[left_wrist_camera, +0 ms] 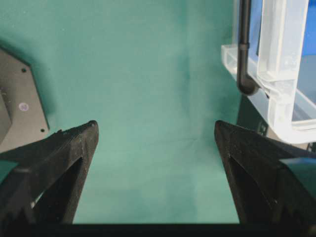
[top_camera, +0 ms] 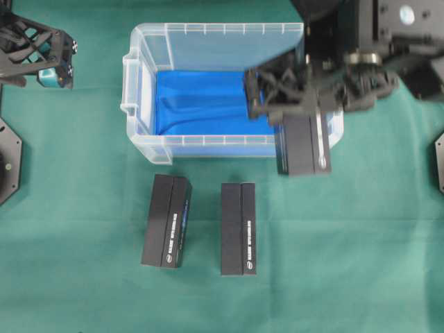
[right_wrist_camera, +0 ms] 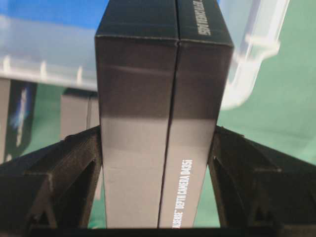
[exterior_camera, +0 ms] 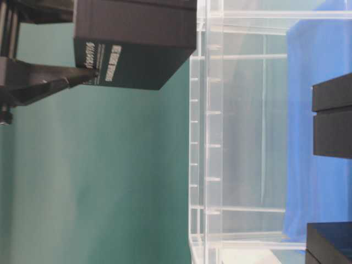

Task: Take out the box from the case.
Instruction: 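Carry the held box forward and lower it right of the middle box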

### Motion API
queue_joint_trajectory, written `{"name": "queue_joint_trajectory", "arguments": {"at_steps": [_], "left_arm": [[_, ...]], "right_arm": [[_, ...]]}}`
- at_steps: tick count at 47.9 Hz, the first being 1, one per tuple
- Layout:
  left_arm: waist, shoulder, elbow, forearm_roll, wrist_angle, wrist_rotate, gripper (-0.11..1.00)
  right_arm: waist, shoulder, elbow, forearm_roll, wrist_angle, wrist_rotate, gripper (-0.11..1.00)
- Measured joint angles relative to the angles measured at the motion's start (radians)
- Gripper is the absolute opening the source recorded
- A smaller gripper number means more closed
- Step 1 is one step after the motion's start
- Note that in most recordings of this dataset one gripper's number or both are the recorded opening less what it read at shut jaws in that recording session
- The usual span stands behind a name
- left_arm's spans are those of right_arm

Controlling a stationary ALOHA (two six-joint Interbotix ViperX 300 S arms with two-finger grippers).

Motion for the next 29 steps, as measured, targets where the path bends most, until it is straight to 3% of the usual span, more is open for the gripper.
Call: {"name": "queue_joint_trajectory", "arguments": {"at_steps": [29], "left_arm": [[0.0,-0.029,0.02,0.0,0.003,0.0,0.96]], "right_arm": [[0.272,0.0,0.0,0.0,0.002,0.299,0.65]]}}
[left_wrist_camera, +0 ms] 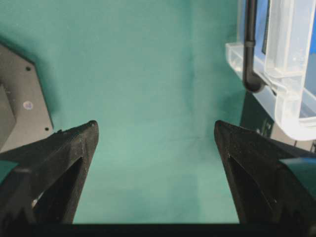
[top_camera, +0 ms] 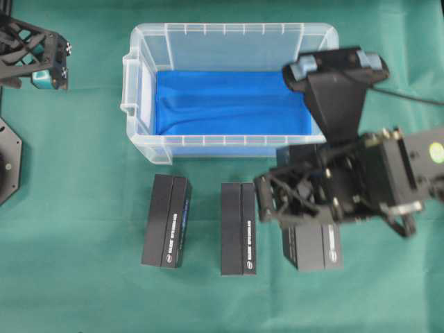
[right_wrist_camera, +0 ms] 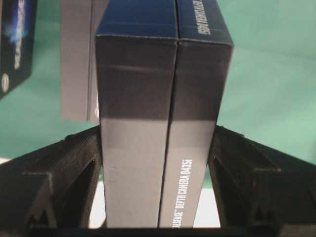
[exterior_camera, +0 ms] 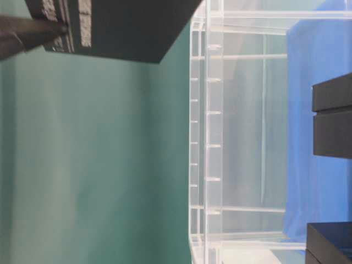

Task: Take out the box from the case.
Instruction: 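Carry the held box forward and lower it right of the middle box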

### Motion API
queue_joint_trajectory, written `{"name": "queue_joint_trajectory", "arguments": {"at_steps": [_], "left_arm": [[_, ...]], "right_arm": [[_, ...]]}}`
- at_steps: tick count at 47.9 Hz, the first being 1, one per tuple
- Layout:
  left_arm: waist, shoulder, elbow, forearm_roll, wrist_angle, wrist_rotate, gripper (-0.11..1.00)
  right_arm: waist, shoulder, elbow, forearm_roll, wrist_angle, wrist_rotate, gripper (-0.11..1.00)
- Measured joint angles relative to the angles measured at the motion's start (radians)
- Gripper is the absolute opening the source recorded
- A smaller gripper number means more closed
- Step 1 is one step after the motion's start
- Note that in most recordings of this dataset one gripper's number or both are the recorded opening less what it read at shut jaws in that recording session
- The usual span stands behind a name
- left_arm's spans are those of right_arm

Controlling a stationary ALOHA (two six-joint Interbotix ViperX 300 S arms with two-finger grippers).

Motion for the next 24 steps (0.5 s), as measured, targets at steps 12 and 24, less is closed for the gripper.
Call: {"name": "queue_joint_trajectory", "arguments": {"at_steps": [12,24], "left_arm": [[-0.002,-0.005,0.002,0.002,0.003,0.002,0.96],[-0.002,-0.005,0.002,0.0,0.002,0.002,0.96]], "right_arm": [[0.025,0.0,-0.002,-0.002,-0.002,0.026,0.65],[0.021,0.0,0.012,-0.017,-0.002,0.028,0.65]]}}
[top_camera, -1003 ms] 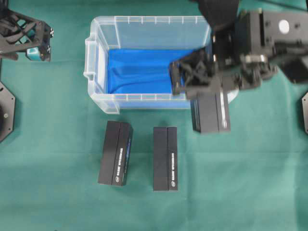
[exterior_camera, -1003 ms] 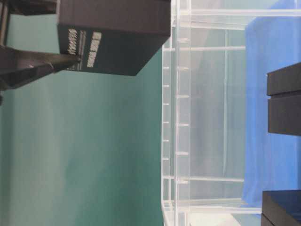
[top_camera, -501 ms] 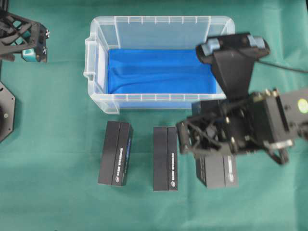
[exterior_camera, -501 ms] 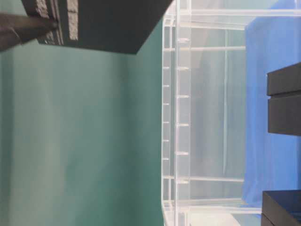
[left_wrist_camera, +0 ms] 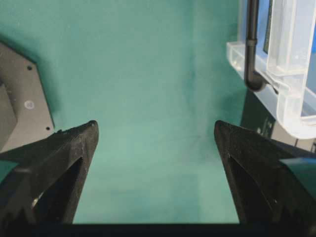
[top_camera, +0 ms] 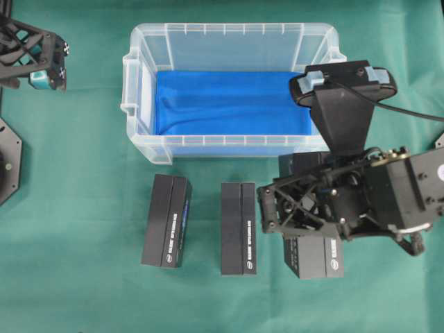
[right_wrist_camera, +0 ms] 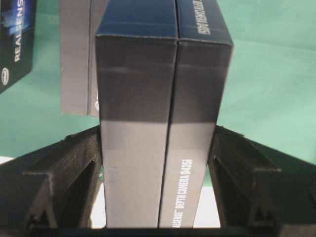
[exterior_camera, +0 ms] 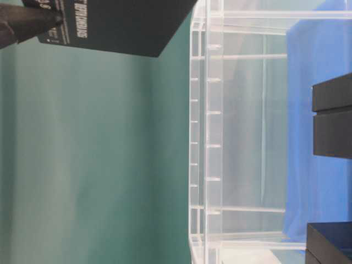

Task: Take out the box from the case.
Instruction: 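Carry the held box forward and lower it right of the middle box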

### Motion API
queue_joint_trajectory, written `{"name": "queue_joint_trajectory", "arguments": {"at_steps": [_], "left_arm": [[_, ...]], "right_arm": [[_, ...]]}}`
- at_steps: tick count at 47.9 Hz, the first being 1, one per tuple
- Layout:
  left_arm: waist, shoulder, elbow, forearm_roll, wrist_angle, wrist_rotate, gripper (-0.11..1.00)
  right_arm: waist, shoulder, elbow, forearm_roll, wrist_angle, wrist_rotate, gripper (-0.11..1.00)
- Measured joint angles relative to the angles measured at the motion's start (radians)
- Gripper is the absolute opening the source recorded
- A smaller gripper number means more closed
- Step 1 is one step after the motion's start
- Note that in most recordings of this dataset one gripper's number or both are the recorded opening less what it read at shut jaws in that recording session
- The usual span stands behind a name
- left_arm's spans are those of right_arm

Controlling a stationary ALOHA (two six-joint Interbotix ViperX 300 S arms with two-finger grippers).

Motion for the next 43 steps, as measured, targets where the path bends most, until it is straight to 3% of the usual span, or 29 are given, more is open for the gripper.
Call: {"name": "queue_joint_trajectory", "arguments": {"at_steps": [13,27,36,43], "left_arm": [[0.002,0.0,0.0,0.0,0.0,0.0,0.96],[0.002,0.0,0.0,0.0,0.0,0.0,0.96],[0.002,0.0,0.0,0.0,0.0,0.0,0.96],[0.002,0.0,-0.002,0.0,0.002,0.0,0.96]], "right_arm": [[0.021,0.048,0.092,0.005,-0.061,0.006,0.65],[0.023,0.061,0.236,0.014,-0.221,0.015,0.65],[0.023,0.063,0.348,0.028,-0.341,0.072,0.65],[0.023,0.061,0.407,0.029,-0.414,0.08,0.65]]}}
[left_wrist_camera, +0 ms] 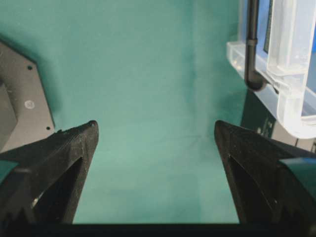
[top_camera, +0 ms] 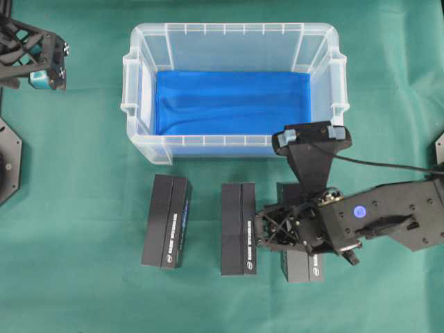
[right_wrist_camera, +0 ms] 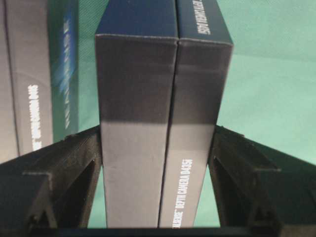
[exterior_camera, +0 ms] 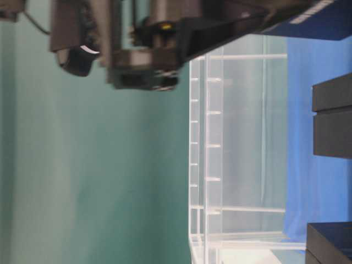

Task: Take out the box from the case.
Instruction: 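Carry the held box forward and lower it right of the middle box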

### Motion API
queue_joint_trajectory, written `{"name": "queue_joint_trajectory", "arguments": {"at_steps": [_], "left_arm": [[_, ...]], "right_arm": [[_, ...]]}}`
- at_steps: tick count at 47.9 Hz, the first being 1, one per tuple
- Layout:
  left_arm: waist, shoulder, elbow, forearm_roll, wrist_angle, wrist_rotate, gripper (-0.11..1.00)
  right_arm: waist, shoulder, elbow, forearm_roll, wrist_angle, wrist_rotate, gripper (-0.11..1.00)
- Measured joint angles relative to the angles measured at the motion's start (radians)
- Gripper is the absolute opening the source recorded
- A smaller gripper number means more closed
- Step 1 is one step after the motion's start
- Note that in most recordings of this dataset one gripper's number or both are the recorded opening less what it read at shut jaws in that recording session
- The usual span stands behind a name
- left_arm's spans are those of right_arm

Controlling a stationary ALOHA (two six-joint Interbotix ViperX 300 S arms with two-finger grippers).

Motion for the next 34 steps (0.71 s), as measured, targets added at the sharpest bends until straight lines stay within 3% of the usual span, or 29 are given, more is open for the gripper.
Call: {"name": "queue_joint_trajectory", "arguments": {"at_steps": [16,34], "left_arm": [[0.0,0.0,0.0,0.0,0.002,0.0,0.96],[0.0,0.0,0.002,0.0,0.003,-0.002,0.96]], "right_arm": [[0.0,0.0,0.078,0.028,-0.104,0.002,0.65],[0.0,0.0,0.1,0.054,-0.121,-0.008,0.66]]}}
